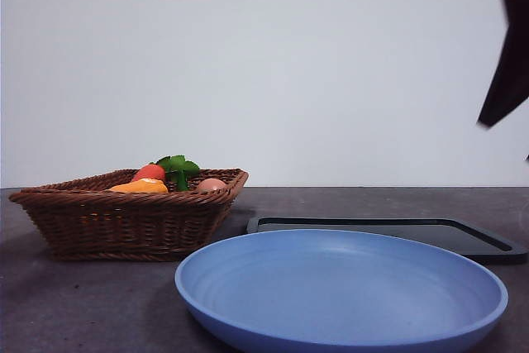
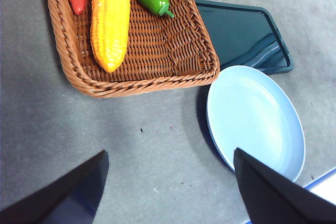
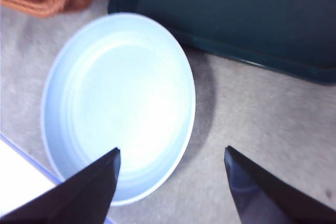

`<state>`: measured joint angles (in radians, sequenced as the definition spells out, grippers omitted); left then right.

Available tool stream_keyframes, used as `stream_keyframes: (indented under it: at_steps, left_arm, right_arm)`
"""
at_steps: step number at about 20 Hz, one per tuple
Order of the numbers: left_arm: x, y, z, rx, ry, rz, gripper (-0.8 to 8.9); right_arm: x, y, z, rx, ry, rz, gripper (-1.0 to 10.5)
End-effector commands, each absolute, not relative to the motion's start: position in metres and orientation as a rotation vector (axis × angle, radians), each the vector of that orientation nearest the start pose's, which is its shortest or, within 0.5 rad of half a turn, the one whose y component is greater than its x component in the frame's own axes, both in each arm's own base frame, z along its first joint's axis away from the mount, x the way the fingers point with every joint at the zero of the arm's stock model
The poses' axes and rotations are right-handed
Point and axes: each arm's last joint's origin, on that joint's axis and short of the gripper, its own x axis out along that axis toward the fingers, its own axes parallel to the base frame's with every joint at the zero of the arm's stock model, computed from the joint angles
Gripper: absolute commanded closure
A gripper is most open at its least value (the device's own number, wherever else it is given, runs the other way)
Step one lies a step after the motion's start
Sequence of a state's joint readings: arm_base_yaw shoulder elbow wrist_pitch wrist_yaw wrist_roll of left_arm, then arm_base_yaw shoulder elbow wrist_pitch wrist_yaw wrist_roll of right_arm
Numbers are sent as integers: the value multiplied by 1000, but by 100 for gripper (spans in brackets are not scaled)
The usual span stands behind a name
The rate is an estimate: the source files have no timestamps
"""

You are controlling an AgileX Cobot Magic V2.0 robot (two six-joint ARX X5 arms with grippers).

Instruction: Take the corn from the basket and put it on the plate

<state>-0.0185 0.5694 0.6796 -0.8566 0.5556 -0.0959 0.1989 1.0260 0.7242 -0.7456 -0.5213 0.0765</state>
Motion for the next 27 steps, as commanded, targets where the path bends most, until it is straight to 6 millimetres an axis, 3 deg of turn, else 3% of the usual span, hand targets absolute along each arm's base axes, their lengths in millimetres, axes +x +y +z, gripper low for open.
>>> stream_keyframes:
  at_steps: [1, 6, 12, 20, 24, 27]
  left_arm:
    - [103, -18, 276, -286, 732, -522, 423]
    - [103, -18, 276, -286, 733, -522, 423]
    - [103, -18, 276, -286, 732, -522, 423]
    - [103, -18, 276, -286, 732, -522, 424]
    - [106, -18, 276, -287, 736, -521, 424]
    - [114, -18, 279, -287, 737, -521, 425]
  right_arm:
    - [192, 60, 224, 235, 1118, 630, 634]
    - [216, 75, 191, 223, 1223, 649, 656]
    - [227, 93, 165, 193, 1283, 687, 726]
    - [231, 97, 154, 171, 1307, 668, 944]
    - [231, 97, 155, 170, 1302, 651, 945]
    - [229, 96, 166, 173, 1270, 657, 945]
